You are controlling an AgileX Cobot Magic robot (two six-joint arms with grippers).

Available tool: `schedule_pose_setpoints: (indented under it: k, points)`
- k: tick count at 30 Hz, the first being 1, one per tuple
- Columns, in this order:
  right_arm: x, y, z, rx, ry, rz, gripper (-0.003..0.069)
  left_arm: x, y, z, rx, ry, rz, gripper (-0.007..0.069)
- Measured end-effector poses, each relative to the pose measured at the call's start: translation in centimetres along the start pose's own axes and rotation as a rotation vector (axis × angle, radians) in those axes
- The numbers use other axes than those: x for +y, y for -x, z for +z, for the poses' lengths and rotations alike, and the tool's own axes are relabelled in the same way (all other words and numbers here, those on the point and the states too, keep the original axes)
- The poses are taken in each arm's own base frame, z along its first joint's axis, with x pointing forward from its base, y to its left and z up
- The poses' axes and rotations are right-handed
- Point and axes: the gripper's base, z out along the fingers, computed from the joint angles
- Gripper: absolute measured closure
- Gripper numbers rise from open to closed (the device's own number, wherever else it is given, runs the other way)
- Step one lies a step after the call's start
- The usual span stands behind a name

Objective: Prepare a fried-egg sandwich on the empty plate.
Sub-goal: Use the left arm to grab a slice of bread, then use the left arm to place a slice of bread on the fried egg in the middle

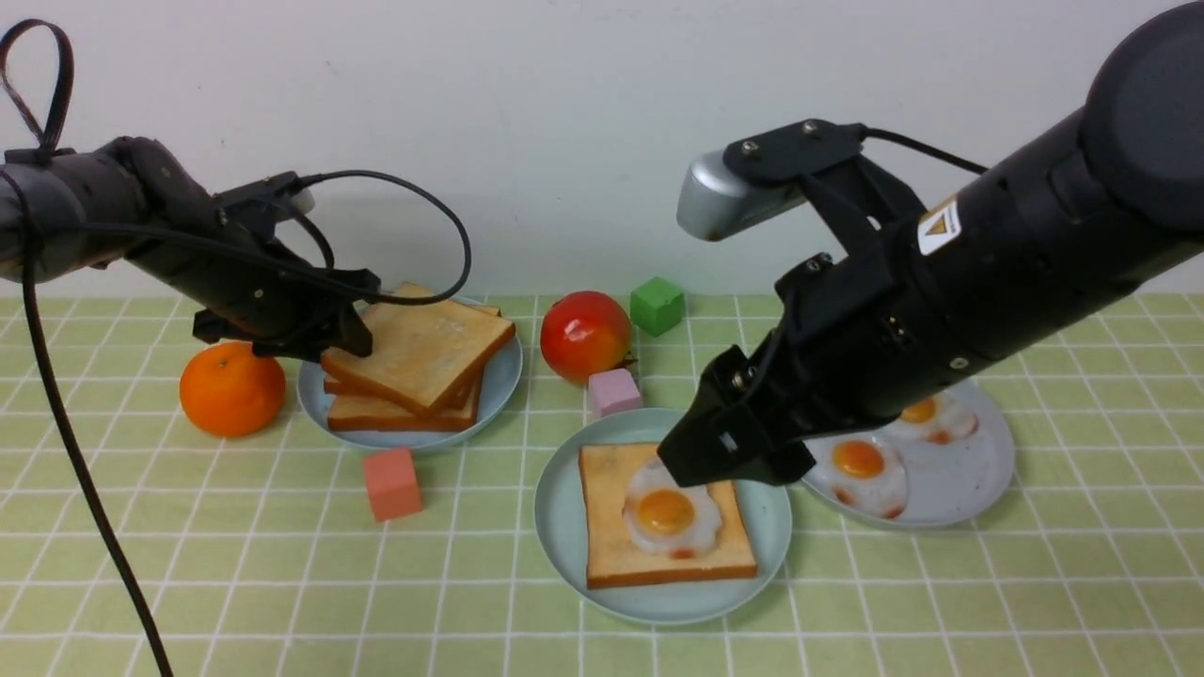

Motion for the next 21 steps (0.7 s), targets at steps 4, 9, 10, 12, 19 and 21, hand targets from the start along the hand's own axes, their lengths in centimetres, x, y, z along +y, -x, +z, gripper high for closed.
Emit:
schedule_pose_setpoints:
  k: [4, 9, 10, 12, 19, 21]
  points:
    - [0.0, -0.1, 0.0, 0.011, 0.004, -0.001, 0.0120, -0.3, 0.3, -1.2, -0.007, 0.007, 0.026, 0.0404]
    - [0.1, -0.2, 0.0, 0.021, 0.005, 0.037, 0.0120, -2.2, 1.2, -6.2, -0.054, -0.024, 0.057, 0.0458]
    - [0.1, -0.2, 0.0, 0.022, 0.005, 0.047, 0.0120, -2.8, 1.3, -7.4, -0.056, -0.048, 0.054, 0.0469]
    - [0.1, -0.2, 0.0, 0.026, 0.007, 0.066, 0.0120, -3.9, 1.3, -9.3, -0.056, -0.094, 0.048, 0.0474]
    - [0.2, -0.7, 0.0, 0.076, 0.007, 0.094, 0.0120, -6.4, -2.3, -8.9, 0.079, -0.337, -0.111, 0.0474]
    - [0.0, -0.8, -0.2, 0.081, -0.016, 0.127, 0.0120, -7.2, -4.7, -7.0, 0.133, -0.405, -0.171, 0.0474]
